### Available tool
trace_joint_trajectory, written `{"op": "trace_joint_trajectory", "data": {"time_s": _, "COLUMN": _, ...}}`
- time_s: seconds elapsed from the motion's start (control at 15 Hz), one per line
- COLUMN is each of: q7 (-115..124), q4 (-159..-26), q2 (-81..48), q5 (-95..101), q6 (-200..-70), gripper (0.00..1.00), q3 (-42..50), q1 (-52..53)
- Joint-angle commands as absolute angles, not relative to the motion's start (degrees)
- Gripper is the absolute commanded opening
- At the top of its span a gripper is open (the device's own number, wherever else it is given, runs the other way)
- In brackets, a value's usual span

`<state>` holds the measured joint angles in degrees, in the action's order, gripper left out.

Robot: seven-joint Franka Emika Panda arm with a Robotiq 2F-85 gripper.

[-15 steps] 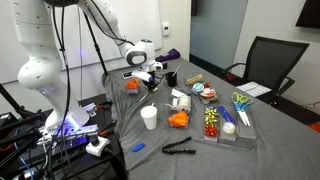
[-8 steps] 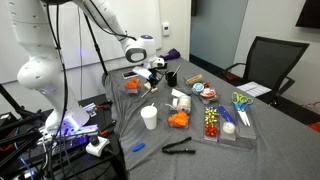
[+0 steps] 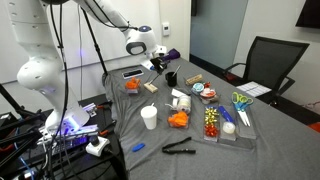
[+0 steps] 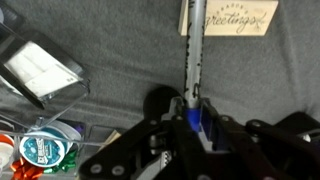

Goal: Sift a pen from the table to the cup

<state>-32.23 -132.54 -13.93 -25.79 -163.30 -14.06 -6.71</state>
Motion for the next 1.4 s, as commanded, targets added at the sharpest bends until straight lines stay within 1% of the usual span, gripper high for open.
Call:
{"op": "trace_joint_trajectory", "data": {"time_s": 0.0, "q7": -36.84, "q4": -128.83, "q2": -16.14, "q5": -34.19, "q6": -168.68, "gripper": 0.05, "q3": -18.15, "q1": -8.89}}
{"op": "trace_joint_trajectory", "data": {"time_s": 0.33, "q7": -44.64, "q4": -122.89, "q2": -20.09, "q5": -46.15, "q6": -175.93, "gripper": 0.05, "q3": -24.45, "q1": -11.80}}
{"op": "trace_joint_trajectory", "data": {"time_s": 0.67, "q7": -52.14, "q4": -115.94, "q2": -26.66, "q5": -52.87, "q6": -182.11, "gripper": 0.05, "q3": -32.34, "q1": -17.05}}
{"op": "trace_joint_trajectory", "data": {"time_s": 1.0, "q7": -56.07, "q4": -110.59, "q2": -34.48, "q5": -51.60, "q6": -187.99, "gripper": 0.05, "q3": -40.33, "q1": -23.14}}
{"op": "trace_joint_trajectory", "data": {"time_s": 1.33, "q7": -59.27, "q4": -108.60, "q2": -42.52, "q5": -45.89, "q6": -193.98, "gripper": 0.05, "q3": -47.96, "q1": -29.61}}
